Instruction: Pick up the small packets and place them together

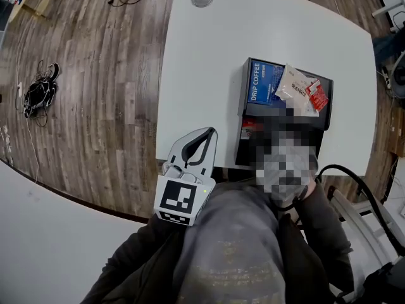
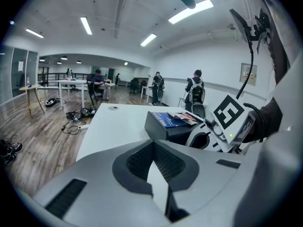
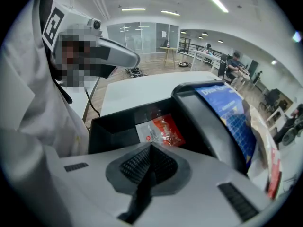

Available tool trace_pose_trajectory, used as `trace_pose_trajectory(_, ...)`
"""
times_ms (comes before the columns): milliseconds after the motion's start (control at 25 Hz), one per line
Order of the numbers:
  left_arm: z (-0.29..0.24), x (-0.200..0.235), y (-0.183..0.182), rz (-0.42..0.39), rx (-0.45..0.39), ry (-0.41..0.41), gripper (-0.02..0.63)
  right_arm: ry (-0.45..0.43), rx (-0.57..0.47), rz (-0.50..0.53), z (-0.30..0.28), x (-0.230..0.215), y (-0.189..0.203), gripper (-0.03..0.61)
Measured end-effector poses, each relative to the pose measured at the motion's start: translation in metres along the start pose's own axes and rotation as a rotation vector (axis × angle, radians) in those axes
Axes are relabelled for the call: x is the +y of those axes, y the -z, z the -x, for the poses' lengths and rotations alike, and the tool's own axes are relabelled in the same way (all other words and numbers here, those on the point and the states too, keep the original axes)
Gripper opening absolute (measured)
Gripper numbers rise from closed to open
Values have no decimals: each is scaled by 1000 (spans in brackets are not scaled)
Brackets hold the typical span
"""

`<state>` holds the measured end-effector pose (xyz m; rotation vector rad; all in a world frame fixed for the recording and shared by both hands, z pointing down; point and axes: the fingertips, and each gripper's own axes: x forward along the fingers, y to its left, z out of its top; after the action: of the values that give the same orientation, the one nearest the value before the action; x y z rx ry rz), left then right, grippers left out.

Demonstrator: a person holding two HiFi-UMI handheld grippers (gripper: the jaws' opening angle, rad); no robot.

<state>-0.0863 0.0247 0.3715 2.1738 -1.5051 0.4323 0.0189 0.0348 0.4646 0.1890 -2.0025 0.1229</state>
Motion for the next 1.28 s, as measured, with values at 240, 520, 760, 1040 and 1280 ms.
trace_pose_trajectory(240,1,-3,0,-7,-5,10,3,-48,-33,-38,15,9,-1,2)
trace_pose_trajectory(520,-1,-9,-1,-17,-9,28,3,35,-50,-2,15,-2,-2,89)
trace_pose_trajectory(760,3,-3,-2,-10,-10,9,3,19,-13,-27,-4,2,-5,245)
trace_pose_trajectory(1040,3,2,1,10,-3,-1,3,-22,-8,-37,-4,3,-9,162)
trace_pose_trajectory(1280,5,7,-1,11,-7,-10,3,-46,-10,-27,-2,14,-9,35)
